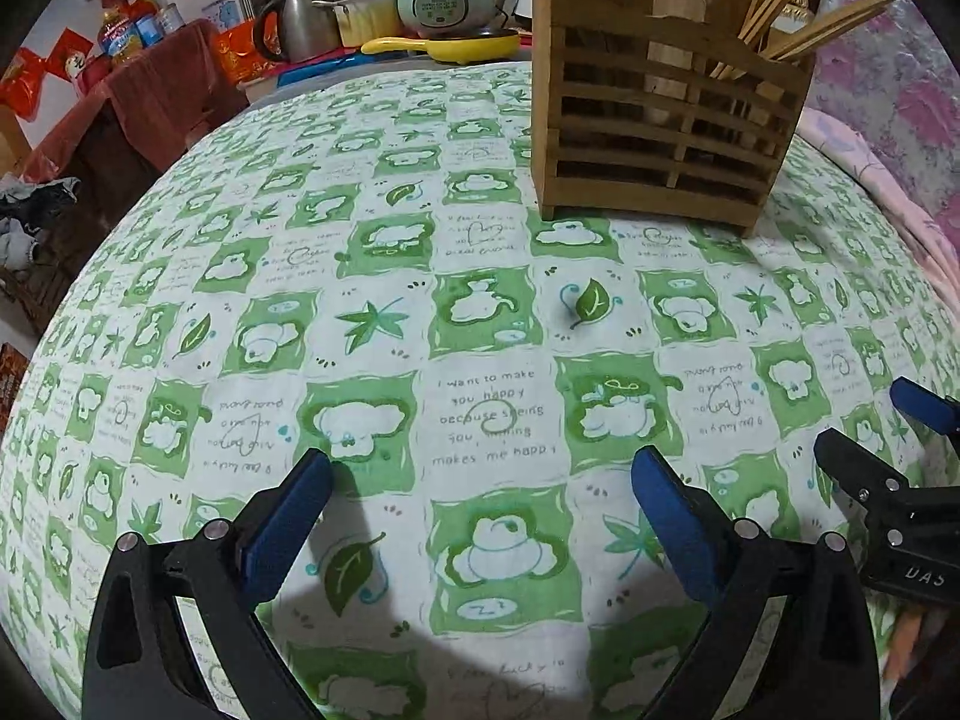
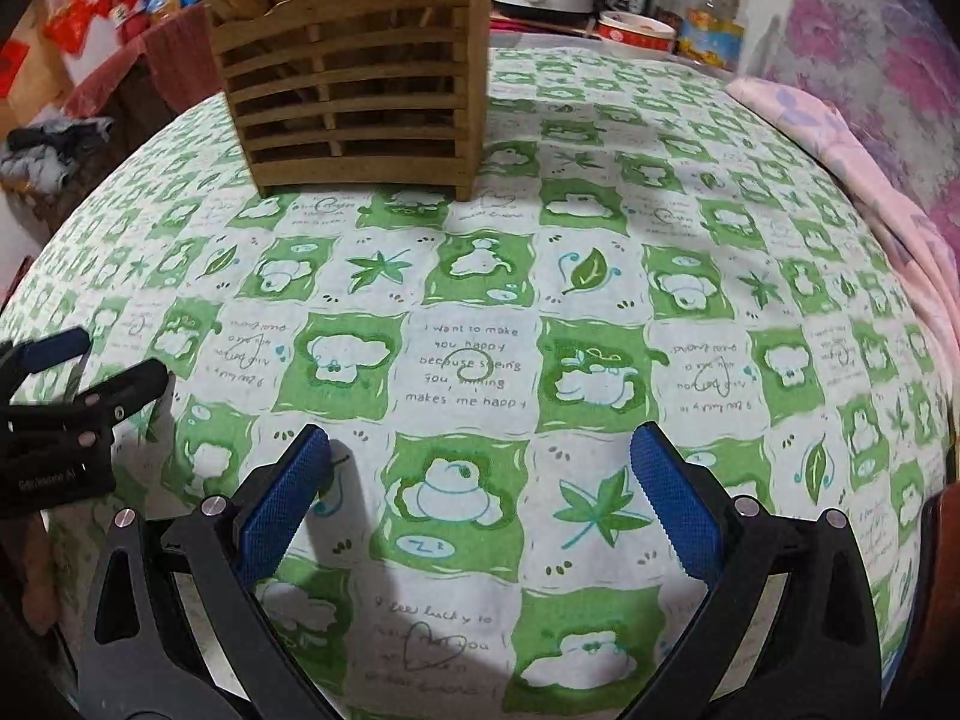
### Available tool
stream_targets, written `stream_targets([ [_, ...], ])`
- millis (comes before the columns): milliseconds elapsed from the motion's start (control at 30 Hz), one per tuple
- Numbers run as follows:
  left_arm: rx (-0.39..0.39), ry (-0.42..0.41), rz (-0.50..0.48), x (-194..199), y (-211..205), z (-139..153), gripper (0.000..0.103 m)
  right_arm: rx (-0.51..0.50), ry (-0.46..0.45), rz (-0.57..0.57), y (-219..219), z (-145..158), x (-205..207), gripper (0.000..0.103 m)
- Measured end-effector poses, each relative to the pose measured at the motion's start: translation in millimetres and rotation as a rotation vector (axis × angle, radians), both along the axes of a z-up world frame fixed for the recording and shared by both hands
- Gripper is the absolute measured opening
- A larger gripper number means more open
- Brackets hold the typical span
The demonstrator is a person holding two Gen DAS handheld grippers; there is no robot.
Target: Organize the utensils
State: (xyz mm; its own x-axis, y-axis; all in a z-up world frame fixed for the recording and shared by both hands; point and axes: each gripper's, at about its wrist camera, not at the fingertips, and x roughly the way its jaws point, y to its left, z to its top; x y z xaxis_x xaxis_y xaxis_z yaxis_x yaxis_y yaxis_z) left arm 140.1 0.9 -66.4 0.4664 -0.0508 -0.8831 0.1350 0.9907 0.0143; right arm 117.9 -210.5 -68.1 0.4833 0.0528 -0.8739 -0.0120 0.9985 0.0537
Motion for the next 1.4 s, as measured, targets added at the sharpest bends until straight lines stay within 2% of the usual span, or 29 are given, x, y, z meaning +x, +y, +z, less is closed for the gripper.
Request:
stream_targets([
  [333, 0.002, 0.002, -0.004, -1, 0, 0, 0.099, 0.006, 0.003, -0.002, -1, 0, 3, 0.098],
  [600, 0.011, 0.024, 0.044, -7, -2, 2, 0.099, -0.003, 0.009, -0.043, 0, 0, 0, 0.098],
  [733, 0.009, 0.049, 0.004, -19, -3, 5, 0.099, 0.003, 0.015, -0.039, 0, 1, -5, 0.098],
  [900, 0.025, 0.033, 0.000, -24, -3, 14, 0.098, -0.010, 0.018, -0.028, 5, 7, -14, 0.097],
  [967, 0.033, -0.032, 0.028, -20, -1, 34, 0.098, -0.029, -0.008, -0.020, 7, 17, -15, 0.097],
  [1067, 0.016, -0.149, 0.059, -7, 1, 81, 0.098, -0.065, -0.129, -0.073, 2, 55, -14, 0.097],
  [1167, -0.024, -0.291, 0.102, 4, -2, 139, 0.098, -0.015, -0.286, -0.130, -9, 118, -8, 0.097],
  [1233, -0.047, -0.395, 0.128, 4, -6, 171, 0.098, 0.050, -0.437, -0.177, -20, 165, -9, 0.097],
  [1267, -0.057, -0.483, 0.147, 0, -9, 191, 0.098, 0.088, -0.511, -0.186, -24, 182, -12, 0.097],
  [1333, -0.049, -0.598, 0.175, -7, -14, 208, 0.098, 0.154, -0.646, -0.205, -32, 208, -17, 0.097],
  [1400, -0.031, -0.678, 0.185, -16, -19, 209, 0.098, 0.137, -0.694, -0.248, -32, 212, -19, 0.097],
])
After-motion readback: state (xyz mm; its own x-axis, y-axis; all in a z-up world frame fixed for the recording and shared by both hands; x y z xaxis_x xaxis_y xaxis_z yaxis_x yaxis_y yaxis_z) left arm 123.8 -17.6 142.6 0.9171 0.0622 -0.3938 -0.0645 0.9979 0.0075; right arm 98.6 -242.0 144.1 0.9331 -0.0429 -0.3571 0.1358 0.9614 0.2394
